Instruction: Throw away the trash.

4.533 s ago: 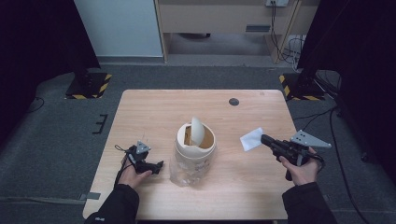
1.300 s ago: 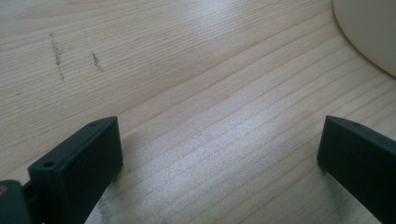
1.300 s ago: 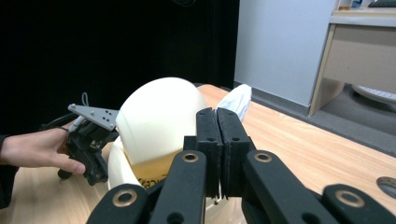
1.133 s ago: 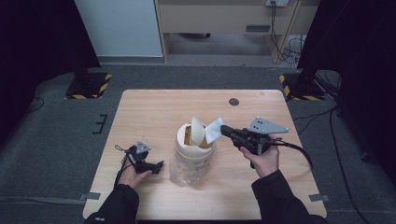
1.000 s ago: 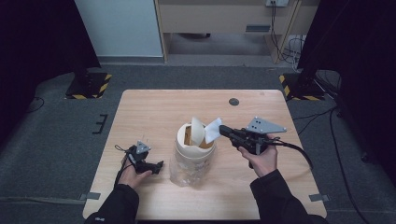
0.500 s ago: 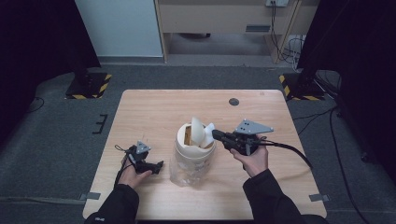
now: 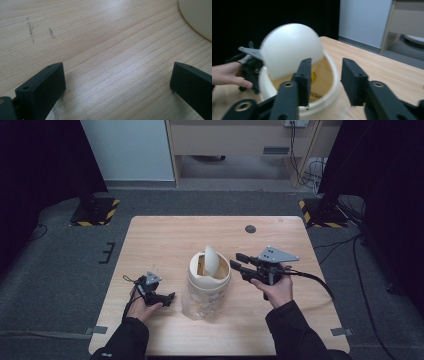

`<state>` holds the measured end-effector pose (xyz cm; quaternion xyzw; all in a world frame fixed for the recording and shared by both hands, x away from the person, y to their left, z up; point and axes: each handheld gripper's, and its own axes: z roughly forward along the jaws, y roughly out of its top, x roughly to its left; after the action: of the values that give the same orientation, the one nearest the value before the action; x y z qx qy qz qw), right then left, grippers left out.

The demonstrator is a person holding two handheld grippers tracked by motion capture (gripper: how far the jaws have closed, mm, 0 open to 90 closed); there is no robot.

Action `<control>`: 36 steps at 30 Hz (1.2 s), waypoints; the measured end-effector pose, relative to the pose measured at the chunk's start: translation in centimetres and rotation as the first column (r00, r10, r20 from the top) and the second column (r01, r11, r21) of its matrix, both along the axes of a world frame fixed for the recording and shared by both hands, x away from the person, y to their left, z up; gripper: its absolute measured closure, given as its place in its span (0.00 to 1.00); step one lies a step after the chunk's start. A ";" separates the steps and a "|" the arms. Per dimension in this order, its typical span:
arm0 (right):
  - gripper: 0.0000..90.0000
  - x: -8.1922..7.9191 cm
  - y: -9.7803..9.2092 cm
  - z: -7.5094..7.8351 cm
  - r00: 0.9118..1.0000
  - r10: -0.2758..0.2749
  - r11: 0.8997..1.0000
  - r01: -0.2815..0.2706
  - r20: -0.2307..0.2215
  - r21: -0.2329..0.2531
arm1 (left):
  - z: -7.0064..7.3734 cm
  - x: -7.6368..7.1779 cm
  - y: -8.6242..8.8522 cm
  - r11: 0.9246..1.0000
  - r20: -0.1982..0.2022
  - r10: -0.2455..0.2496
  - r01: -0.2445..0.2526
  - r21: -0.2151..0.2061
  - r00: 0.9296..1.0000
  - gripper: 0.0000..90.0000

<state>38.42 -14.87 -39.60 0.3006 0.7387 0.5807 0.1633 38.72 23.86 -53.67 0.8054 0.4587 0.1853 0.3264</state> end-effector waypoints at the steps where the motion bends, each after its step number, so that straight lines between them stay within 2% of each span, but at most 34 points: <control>1: 0.62 0.1 -0.5 -0.1 1.000 -0.012 1.000 0.012 0.002 -0.007 | 0.0 0.0 0.0 1.000 0.000 0.000 0.000 0.000 1.000 0.00; 5: 0.48 0.2 -2.9 -1.0 0.998 -0.061 0.997 0.061 -0.015 -0.041 | 0.0 0.0 0.0 1.000 0.000 0.000 0.000 -0.001 1.000 0.00; 9: 0.40 0.2 -5.4 -2.8 0.993 -0.104 0.993 0.100 -0.053 -0.066 | 0.0 0.0 0.0 1.000 0.000 0.000 0.000 -0.001 1.000 0.00; 12: 0.37 0.2 -6.7 -3.9 0.989 -0.126 0.991 0.121 -0.079 -0.060 | 0.0 0.0 0.0 1.000 0.000 0.000 0.000 -0.001 1.000 0.00; 16: 0.32 0.4 -8.4 -5.8 0.980 -0.162 0.984 0.152 -0.118 -0.090 | 0.0 0.0 0.0 1.000 0.000 0.000 0.000 -0.001 1.000 0.00; 19: 0.30 0.4 -9.5 -7.2 0.972 -0.180 0.977 0.159 -0.151 -0.145 | 0.0 0.0 0.0 1.000 0.000 0.000 0.000 -0.001 1.000 0.00; 26: 0.26 1.0 -10.7 -9.5 0.951 -0.224 0.960 0.178 -0.212 -0.218 | 0.0 0.0 0.0 1.000 0.000 0.000 0.000 -0.001 1.000 0.00; 28: 0.26 1.4 -11.2 -10.2 0.945 -0.243 0.948 0.185 -0.219 -0.258 | 0.0 0.0 0.0 1.000 0.000 0.000 0.000 0.000 1.000 0.00; 29: 0.26 1.6 -11.5 -10.6 0.940 -0.260 0.938 0.192 -0.219 -0.287 | 0.0 0.0 0.0 1.000 0.000 0.000 0.000 0.000 1.000 0.00; 31: 0.24 2.0 -11.9 -11.0 0.934 -0.283 0.926 0.207 -0.218 -0.317 | 0.0 0.0 0.0 1.000 0.000 0.000 0.000 0.000 1.000 0.00; 33: 0.22 2.3 -12.1 -11.4 0.928 -0.298 0.917 0.212 -0.226 -0.338 | 0.0 0.0 0.0 1.000 0.000 0.000 0.000 -0.001 1.000 0.00; 34: 0.22 2.3 -12.1 -11.4 0.928 -0.298 0.917 0.212 -0.226 -0.338 | 0.0 0.0 0.0 1.000 0.000 0.000 0.000 -0.001 1.000 0.00; 35: 0.21 2.6 -12.4 -11.7 0.920 -0.316 0.907 0.222 -0.232 -0.358 | 0.0 0.0 0.0 1.000 0.000 0.000 0.000 -0.001 1.000 0.00; 36: 0.21 2.6 -12.4 -11.8 0.916 -0.323 0.905 0.226 -0.235 -0.361 | 0.0 0.0 0.0 1.000 0.000 0.000 0.000 -0.001 1.000 0.00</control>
<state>41.01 -27.32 -51.35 0.4533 0.7899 0.3707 0.1819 38.72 23.85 -53.67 0.8053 0.4588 0.1852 0.3267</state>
